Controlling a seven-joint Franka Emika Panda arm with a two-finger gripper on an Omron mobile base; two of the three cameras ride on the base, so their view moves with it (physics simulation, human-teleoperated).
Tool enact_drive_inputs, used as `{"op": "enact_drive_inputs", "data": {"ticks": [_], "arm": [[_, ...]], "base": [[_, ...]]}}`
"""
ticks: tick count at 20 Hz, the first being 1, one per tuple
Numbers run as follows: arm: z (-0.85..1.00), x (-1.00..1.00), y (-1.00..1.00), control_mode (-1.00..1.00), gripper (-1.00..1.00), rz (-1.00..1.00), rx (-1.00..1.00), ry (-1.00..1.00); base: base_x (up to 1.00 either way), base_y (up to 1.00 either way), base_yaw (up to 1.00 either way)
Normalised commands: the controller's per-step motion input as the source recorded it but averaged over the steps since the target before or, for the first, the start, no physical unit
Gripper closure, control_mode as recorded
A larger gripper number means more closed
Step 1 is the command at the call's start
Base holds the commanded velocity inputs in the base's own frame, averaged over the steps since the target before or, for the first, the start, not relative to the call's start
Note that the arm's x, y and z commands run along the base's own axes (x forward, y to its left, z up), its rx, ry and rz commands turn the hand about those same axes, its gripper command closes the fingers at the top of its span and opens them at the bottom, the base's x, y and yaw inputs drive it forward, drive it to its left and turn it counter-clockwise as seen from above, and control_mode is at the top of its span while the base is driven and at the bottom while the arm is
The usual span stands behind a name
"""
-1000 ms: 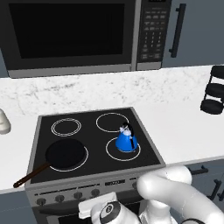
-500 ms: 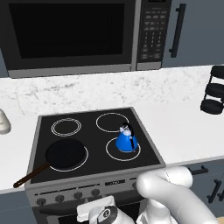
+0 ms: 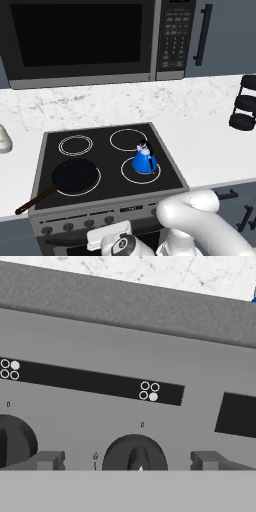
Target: Pick the kettle from the counter and place it on a stove burner. Then turn the burner on.
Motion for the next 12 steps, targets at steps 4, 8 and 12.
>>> {"op": "enact_drive_inputs", "data": {"ticks": [4,8,12], "arm": [[0.02,0.00,-0.05,-1.00,-1.00,0.00,0.00,0.00],[-0.09,0.01,-0.07,-1.00,-1.00,0.00,0.00,0.00],[0.00,0.00,0.00,-1.00,-1.00,0.00,0.00,0.00]], "base": [[0.00,0.00,0.00],[0.00,0.00,0.00],[0.00,0.00,0.00]]}}
